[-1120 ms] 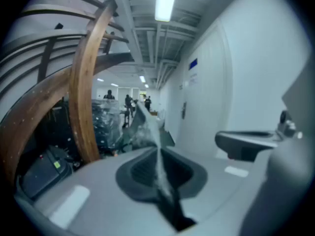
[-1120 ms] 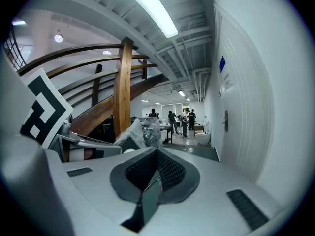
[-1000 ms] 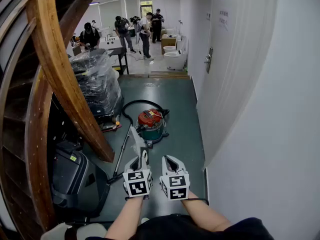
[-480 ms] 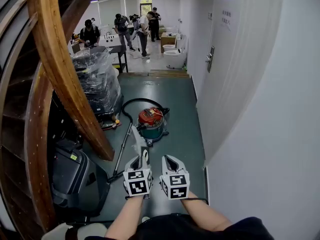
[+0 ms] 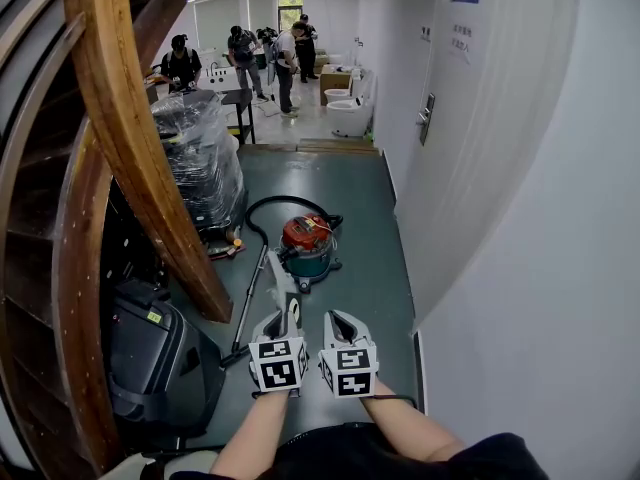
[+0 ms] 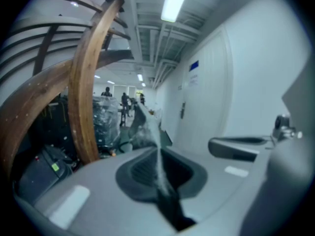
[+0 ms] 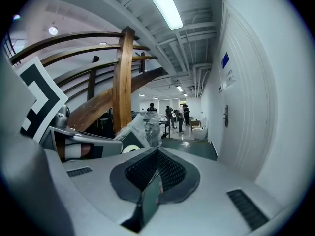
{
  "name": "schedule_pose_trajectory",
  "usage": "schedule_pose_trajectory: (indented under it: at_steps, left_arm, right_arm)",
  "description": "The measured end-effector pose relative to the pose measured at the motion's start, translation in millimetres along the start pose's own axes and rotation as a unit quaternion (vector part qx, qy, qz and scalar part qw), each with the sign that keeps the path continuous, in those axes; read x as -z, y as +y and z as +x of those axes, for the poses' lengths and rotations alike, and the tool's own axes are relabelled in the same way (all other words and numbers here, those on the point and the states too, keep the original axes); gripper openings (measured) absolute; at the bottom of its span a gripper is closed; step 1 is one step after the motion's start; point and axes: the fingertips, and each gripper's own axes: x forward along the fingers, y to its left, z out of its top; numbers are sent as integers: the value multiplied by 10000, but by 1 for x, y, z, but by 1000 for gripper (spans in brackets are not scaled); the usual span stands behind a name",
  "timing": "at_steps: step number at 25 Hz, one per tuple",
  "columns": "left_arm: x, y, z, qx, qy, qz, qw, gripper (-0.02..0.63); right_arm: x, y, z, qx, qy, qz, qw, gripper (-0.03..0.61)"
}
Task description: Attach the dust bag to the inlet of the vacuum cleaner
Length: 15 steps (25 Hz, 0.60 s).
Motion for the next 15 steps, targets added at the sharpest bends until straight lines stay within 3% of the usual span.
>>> schedule_pose_trajectory:
  at_steps: [15]
  left_arm:
    - [19, 55, -4, 225, 17, -54, 9997, 17]
  right_arm:
    - [6, 50, 27, 145, 70, -160, 9997, -2]
